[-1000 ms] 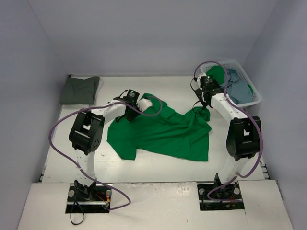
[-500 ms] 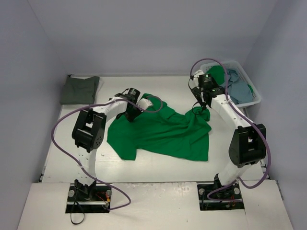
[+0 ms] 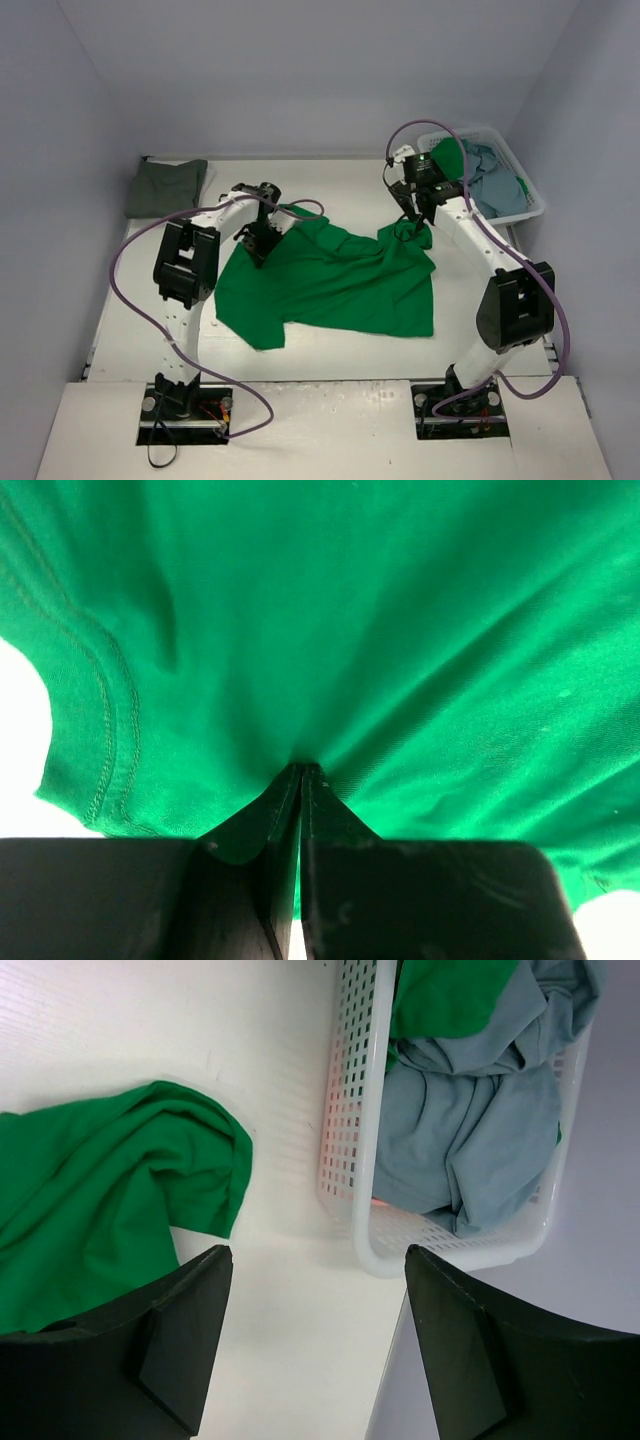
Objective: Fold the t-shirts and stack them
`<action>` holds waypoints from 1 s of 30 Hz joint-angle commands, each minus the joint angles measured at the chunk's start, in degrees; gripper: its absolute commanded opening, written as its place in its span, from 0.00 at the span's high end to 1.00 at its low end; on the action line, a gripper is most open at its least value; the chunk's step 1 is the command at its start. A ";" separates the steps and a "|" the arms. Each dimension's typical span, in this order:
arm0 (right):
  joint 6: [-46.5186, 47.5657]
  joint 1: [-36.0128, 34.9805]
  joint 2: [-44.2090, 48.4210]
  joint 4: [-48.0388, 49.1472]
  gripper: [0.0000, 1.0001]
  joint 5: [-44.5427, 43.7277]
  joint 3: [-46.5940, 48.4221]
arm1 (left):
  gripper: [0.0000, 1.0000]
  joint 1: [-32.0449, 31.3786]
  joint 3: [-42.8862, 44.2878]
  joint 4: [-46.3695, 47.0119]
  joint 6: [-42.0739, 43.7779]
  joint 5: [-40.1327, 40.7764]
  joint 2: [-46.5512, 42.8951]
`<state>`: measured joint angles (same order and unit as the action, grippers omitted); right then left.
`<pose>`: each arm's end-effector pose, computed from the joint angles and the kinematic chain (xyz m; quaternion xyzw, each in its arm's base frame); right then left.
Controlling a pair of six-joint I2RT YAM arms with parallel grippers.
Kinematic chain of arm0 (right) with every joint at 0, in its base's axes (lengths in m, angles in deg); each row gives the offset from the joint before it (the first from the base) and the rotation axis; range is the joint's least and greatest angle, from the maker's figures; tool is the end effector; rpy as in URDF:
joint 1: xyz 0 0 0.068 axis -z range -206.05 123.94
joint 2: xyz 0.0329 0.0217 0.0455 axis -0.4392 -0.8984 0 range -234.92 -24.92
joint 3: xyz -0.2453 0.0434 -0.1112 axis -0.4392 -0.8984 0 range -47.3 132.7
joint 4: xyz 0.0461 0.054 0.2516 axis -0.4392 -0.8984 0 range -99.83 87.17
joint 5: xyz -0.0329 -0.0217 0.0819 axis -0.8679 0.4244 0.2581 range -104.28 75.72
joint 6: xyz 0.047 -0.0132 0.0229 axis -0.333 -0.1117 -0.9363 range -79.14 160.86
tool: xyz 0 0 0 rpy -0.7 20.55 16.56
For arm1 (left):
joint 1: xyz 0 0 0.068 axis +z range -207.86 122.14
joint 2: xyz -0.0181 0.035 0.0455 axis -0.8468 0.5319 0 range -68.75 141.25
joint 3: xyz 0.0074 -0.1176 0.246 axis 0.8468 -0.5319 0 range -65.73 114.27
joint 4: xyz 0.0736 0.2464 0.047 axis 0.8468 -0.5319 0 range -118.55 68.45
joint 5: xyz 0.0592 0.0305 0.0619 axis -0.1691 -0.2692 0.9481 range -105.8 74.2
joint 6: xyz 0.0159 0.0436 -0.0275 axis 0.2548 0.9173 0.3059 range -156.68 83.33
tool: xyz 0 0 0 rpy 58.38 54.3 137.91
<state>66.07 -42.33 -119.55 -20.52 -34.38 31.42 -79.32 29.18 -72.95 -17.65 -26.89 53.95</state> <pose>0.3710 0.0956 0.3077 -0.2303 0.8407 -0.1896 0.4519 0.3956 -0.1628 0.1674 0.3513 0.9265 -0.0982 0.0918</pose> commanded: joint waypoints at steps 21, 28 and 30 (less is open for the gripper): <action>-4.47 -8.59 4.37 -2.52 0.33 1.81 -1.28 | 0.91 18.38 -12.58 -15.13 -9.17 -2.18 -15.81; -4.38 -12.47 2.00 -4.63 0.37 12.78 -3.48 | 0.91 16.10 0.00 -15.31 -14.19 -9.29 -18.90; -4.03 -12.47 -0.89 -5.77 0.39 18.68 -3.48 | 0.91 15.04 1.76 -15.23 -14.37 -10.79 -18.63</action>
<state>62.57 -54.87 -118.65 -25.00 -23.75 27.68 -62.62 28.09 -86.54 -29.52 -33.03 37.60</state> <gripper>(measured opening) 0.619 0.090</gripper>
